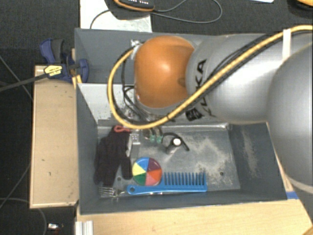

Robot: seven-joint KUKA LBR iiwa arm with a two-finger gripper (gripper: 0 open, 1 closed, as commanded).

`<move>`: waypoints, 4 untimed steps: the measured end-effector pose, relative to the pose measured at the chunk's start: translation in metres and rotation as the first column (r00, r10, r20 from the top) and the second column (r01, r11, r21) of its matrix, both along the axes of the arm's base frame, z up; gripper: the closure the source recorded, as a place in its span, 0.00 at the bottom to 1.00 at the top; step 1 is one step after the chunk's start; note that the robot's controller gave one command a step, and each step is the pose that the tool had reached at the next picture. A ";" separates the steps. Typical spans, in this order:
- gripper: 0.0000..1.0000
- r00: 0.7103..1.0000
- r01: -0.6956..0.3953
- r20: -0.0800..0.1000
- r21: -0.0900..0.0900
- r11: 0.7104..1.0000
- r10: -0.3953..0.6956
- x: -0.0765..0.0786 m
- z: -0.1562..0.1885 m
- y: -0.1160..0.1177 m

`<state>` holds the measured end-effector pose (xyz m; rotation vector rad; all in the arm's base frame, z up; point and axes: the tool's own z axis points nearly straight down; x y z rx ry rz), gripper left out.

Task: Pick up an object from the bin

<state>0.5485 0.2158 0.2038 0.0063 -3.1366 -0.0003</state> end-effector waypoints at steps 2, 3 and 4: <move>0.00 1.000 -0.012 0.011 0.003 1.000 0.012 0.028 -0.054 -0.003; 0.00 0.991 -0.131 0.016 0.004 0.991 0.131 -0.032 -0.047 -0.006; 0.00 0.940 -0.341 0.018 0.001 0.940 0.341 -0.007 -0.092 -0.002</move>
Offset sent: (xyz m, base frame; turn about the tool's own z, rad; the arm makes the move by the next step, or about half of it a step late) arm 0.0276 -0.0041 -0.0603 -0.0119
